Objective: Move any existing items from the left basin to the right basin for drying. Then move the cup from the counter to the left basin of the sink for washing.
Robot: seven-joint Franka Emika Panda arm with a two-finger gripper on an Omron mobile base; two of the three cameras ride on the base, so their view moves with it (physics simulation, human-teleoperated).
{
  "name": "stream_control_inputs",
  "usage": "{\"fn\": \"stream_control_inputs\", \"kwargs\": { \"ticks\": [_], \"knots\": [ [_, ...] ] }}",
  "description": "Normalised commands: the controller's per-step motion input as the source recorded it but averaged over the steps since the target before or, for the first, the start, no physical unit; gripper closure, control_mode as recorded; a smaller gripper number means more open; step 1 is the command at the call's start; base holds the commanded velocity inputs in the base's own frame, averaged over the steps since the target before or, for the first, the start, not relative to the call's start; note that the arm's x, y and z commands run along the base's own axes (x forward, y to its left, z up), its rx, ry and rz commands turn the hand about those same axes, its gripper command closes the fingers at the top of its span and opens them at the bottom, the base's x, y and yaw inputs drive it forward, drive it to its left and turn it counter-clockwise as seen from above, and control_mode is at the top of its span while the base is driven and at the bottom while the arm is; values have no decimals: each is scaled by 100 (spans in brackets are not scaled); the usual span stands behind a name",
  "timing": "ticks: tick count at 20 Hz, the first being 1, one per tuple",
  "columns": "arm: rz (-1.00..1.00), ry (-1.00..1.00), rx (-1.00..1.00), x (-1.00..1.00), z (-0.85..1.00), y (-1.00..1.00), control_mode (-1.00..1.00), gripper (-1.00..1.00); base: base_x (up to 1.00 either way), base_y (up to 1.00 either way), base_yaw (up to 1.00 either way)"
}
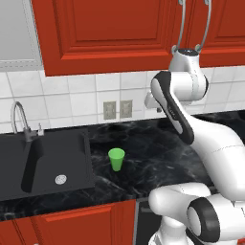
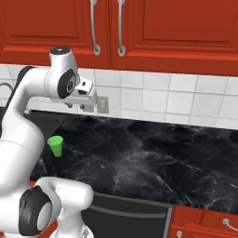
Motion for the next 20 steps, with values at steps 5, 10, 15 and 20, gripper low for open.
{"fn": "stream_control_inputs", "kwargs": {
  "ticks": [5, 10, 15, 20],
  "knots": [
    [0, -4, 0, -9, 0, 0, -100, -100, 0, 0, 0],
    [0, -17, 0, -15, 0, 0, -100, -100, 0, 0, 0],
    [0, -14, 0, -6, 0, 0, -100, -100, 0, 0, 0],
    [0, -1, 0, 0, 0, 0, -100, -100, 0, 0, 0]
  ]
}}
